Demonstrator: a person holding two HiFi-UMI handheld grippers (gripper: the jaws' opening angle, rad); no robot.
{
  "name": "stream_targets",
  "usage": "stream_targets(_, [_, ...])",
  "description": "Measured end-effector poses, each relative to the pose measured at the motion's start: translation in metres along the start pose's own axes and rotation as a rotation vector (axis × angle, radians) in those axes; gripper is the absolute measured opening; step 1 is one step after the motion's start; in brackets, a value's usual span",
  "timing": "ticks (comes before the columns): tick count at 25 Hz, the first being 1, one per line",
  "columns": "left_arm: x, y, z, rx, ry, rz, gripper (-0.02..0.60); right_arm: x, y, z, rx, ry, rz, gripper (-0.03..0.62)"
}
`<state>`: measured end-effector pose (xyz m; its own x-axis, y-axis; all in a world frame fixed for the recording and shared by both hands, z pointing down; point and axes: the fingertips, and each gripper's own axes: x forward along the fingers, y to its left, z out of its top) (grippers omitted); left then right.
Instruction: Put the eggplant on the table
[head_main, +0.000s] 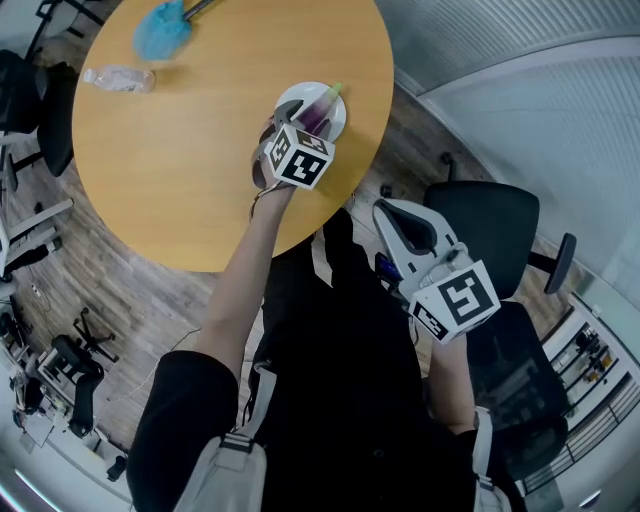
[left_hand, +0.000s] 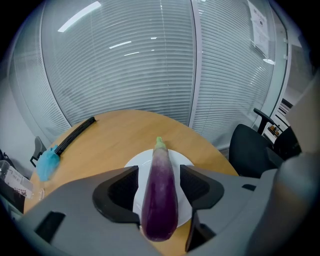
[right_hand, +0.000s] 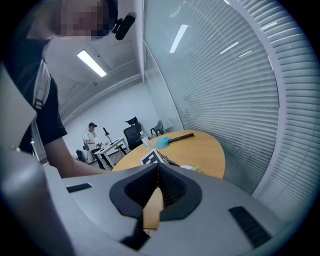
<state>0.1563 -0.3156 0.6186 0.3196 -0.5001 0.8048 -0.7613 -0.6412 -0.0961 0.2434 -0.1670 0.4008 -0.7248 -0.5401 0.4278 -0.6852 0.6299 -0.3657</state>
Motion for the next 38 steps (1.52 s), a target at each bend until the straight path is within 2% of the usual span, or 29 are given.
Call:
stream_targets(9, [-0.040,-0.016,0.014,0.014,-0.049,0.013,0.255,-0.013,0.009,0.003,-0.029,-0.033,0.013,0.017])
stream_targets(19, [-0.104,-0.040,0.015,-0.061,-0.113,0.016,0.248,-0.021,0.017,0.008,-0.059,-0.043,0.041,0.017])
stream_targets(25, [-0.135,-0.046,0.004,-0.085,-0.139,0.027,0.193,-0.018,0.021,0.011,-0.091,-0.032,0.050,0.017])
stream_targets(31, [-0.167,-0.054,-0.009,-0.121,-0.173,0.011,0.093,-0.018,0.029,0.015,-0.115,-0.032,0.057,0.017])
stream_targets(38, [-0.201,-0.059,-0.011,-0.146,-0.238,0.009,0.044,-0.017,0.026,0.006,-0.108,0.001,0.037,0.017])
